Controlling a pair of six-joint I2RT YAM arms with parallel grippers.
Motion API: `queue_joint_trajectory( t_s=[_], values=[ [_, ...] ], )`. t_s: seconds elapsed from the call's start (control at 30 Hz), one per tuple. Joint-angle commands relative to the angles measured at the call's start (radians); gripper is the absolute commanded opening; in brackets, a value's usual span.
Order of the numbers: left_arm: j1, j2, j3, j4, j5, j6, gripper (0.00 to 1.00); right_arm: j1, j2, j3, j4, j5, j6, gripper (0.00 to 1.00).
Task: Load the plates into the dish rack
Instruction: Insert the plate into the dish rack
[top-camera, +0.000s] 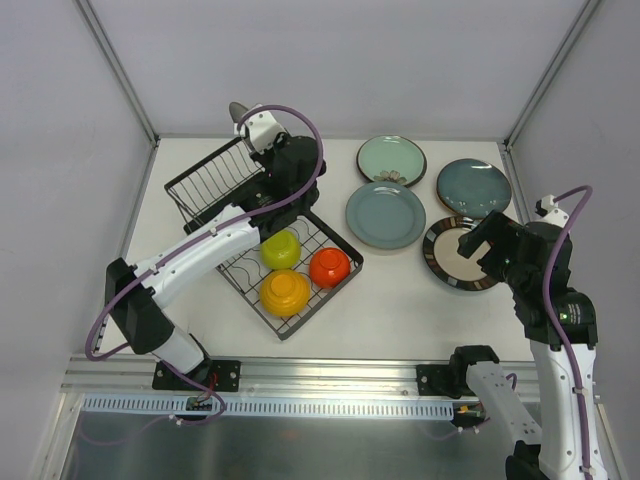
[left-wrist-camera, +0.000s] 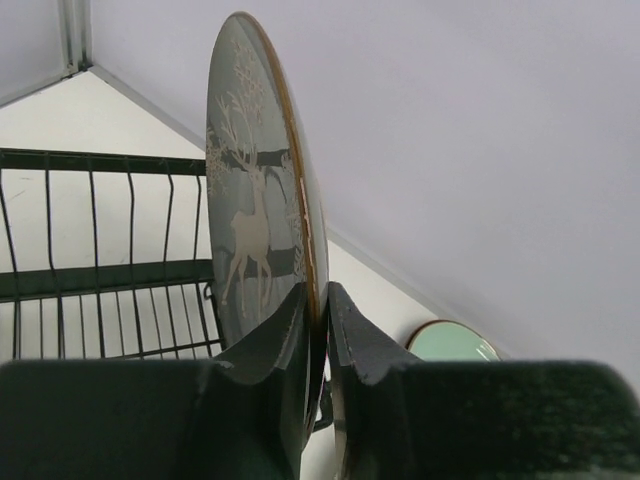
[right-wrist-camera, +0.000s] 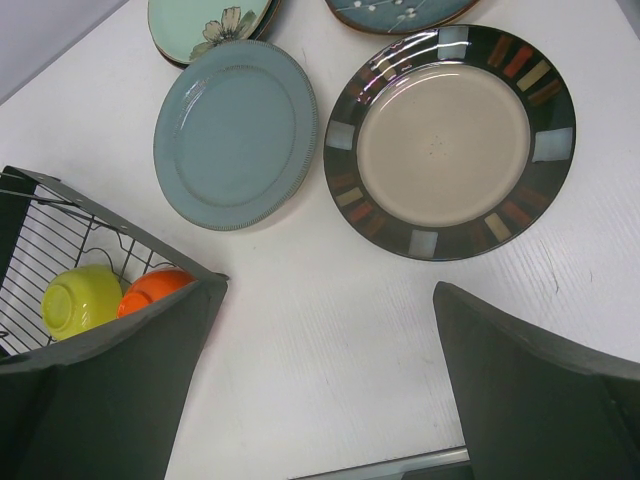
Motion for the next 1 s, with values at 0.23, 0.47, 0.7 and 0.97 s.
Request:
queue_joint_trajectory(
  t_s=[0.23,0.47,0.7,0.97],
  values=[
    [0.005,-0.035,0.007,0.115,0.038,-0.043,0.38,0.008,0.008,-0.002,0.035,-0.008,-0.016,1.00],
    [0.012,-0.046,-0.007,0.112,0.066,-0.054,0.50,0.008,0.008,-0.002,0.035,-0.010,-0.016,1.00],
    [0.013,-0.069,-0.009,0.113,0.121,-0.031,0.74,0.006,0.007,0.003,0.033,-0.010,-0.016,1.00],
    [0.013,-0.127,-0.007,0.110,0.204,0.043,0.99,0.008,0.005,0.014,0.030,-0.011,-0.018,1.00]
  ],
)
